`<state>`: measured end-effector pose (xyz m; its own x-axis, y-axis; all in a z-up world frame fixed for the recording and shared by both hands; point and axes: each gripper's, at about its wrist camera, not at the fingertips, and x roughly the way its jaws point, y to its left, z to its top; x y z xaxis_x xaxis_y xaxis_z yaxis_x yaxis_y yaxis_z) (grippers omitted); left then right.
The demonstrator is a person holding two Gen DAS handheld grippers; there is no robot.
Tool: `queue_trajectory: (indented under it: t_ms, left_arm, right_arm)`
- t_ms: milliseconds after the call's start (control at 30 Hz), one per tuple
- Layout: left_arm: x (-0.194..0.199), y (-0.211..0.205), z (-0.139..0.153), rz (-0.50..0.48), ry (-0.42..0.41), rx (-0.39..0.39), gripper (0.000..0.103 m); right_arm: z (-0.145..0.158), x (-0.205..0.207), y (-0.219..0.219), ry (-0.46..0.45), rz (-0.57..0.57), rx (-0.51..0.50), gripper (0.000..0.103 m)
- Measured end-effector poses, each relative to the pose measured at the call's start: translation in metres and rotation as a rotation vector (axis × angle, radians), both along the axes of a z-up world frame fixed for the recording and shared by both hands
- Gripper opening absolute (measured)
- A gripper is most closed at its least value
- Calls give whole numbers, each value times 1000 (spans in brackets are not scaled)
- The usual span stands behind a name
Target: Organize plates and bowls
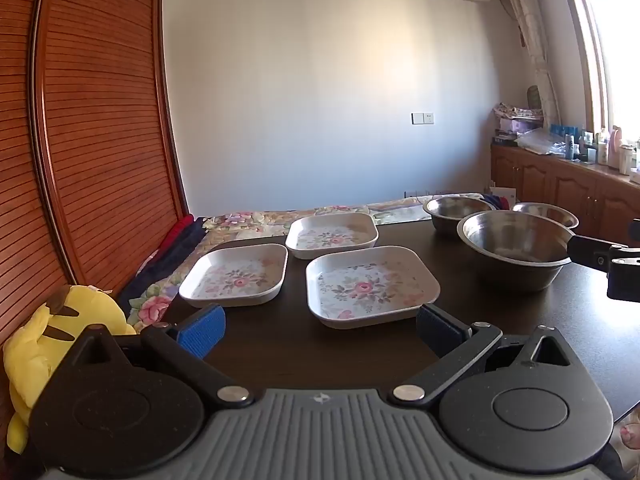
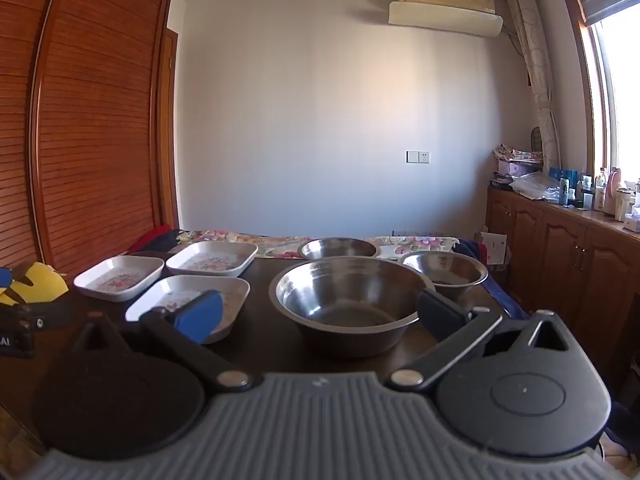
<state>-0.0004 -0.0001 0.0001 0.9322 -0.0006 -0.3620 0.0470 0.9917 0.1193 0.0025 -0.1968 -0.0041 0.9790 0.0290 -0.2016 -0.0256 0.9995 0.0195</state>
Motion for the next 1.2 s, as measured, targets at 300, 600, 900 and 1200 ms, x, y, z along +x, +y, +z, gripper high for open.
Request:
queue_trajectory:
  t_ms: [300,600,900,1200]
  left_arm:
    - [-4,4,1,-1,-1,-3,103]
    - [-1,-1,0,4,-1,3,103]
    - [-1,-1,0,4,-1,4,103]
    - [-1,-1,0,4,-3,2,103]
  right_arm:
    - [-2,0,1,10,0,3,103]
    - [-3,1,-4,11,0,5,103]
    - [-2,0,-6,10,-5,4,103]
    - [-2,-1,-8,7,-8,7,103]
